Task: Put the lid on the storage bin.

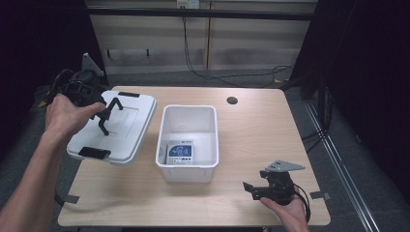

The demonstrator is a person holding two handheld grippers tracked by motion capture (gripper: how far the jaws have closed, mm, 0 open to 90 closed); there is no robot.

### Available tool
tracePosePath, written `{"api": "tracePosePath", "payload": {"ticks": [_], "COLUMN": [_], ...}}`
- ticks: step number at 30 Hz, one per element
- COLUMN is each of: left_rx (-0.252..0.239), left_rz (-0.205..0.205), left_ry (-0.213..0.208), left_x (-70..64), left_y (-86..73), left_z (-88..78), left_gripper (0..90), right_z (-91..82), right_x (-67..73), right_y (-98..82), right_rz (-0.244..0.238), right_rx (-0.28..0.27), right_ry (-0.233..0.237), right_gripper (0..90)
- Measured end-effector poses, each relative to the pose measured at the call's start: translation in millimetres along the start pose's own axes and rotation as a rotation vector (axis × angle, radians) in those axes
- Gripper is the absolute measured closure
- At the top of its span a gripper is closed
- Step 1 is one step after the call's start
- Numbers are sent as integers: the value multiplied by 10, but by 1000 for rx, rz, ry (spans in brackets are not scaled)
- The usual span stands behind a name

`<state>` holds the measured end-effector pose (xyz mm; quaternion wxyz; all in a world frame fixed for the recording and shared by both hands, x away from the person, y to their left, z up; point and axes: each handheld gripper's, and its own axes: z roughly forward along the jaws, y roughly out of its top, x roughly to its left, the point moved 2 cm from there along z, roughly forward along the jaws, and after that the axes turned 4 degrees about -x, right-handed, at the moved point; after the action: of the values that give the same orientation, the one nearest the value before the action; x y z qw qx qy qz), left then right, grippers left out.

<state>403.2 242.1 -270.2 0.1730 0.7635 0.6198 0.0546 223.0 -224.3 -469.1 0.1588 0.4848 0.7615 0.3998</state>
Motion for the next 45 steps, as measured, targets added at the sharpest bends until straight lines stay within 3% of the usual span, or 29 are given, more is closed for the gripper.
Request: {"api": "tracePosePath", "payload": {"ticks": [5,6,18,24,31,36,39,41,45], "left_rx": [-1,-36,-6,-30,-49,-36,-39,-52,-52], "left_rz": [0,-6,2,8,-25,-73,-59,-69,-75], "left_ry": [-3,-8,-33,-43,-42,-64,-50,-66,-55], "left_x": [-54,-76,-265,-419,-581,-684,-742,-784,-875], "left_y": [23,31,87,136,191,222,232,248,262], "left_z": [-1,-10,78,79,75,140,133,125,135], "left_gripper": [851,851,851,851,852,851,851,851,851], "right_z": [2,4,3,3,4,0,1,4,3], "right_x": [3,2,2,0,-1,5,5,5,11], "right_y": [0,1,-1,-2,-2,-2,-2,-2,-3], "right_rz": [1,-1,0,0,3,-3,-3,-2,-7], "right_rx": [4,3,6,7,9,7,8,9,10], "right_ry": [1,1,-1,-1,4,5,6,6,7], "right_gripper": [212,212,211,212,211,212,212,211,211]}}
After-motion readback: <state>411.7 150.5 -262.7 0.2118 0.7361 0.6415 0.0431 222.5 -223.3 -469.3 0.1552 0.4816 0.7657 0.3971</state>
